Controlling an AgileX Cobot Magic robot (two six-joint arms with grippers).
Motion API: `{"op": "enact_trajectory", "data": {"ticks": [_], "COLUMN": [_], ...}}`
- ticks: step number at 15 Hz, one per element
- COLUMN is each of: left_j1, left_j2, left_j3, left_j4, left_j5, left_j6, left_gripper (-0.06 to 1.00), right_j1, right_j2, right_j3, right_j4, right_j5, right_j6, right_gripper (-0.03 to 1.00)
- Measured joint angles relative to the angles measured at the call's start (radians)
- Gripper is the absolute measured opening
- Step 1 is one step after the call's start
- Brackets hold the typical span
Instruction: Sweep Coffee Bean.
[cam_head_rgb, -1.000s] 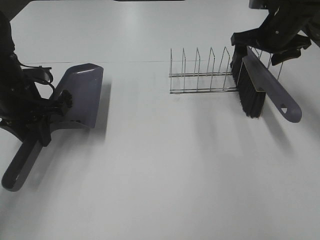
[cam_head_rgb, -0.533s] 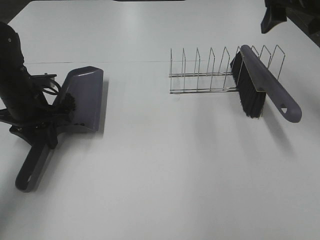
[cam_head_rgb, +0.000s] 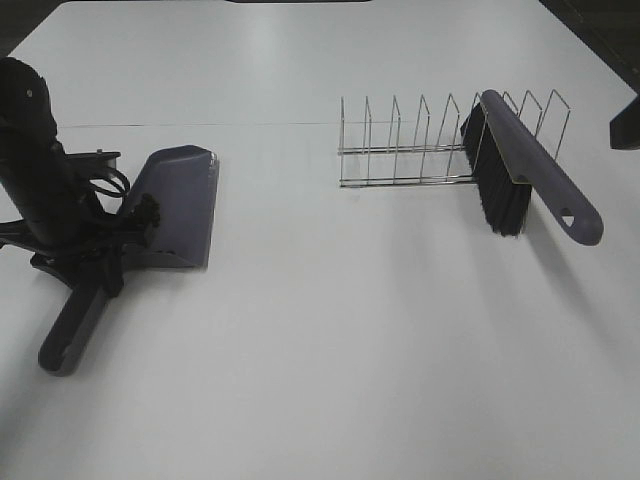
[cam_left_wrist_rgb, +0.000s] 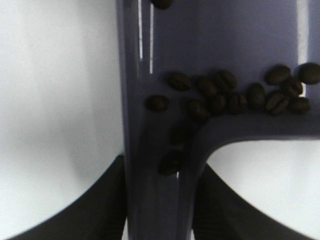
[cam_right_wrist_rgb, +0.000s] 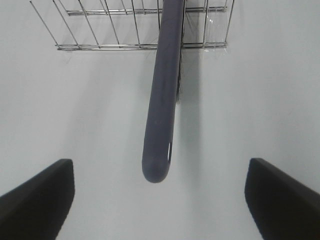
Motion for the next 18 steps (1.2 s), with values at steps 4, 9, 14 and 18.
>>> {"op": "enact_trajectory", "data": {"ticks": [4,9,14,18], "left_j1": [0.000,0.000,0.000,0.000], "left_j2": [-0.014,-0.246,-0.585,-0.902], "left_j3": [-0.001,-0.001,0.022,0.194], "left_j4": [-0.016,0.010,0.054,0.061], "left_j5": [0.015,0.103,0.203,0.209], "left_j6": [0.000,-0.025,-0.025,-0.037], "left_gripper": [0.76,0.81,0.78,0.77], "right_j1": [0.000,0.000,0.000,0.000], "right_j2": [-0.269,-0.579,-0.844,-0.924], "right_j3": [0.130,0.246,0.315,0.331], "right_j4": [0.000,0.000,0.000,0.001], "right_j5": [0.079,0.340,0.476,0.476], "right_j6": [-0.004,-0.052,-0.154,-0.161], "right_gripper": [0.81,0.80,0.78,0.77]}}
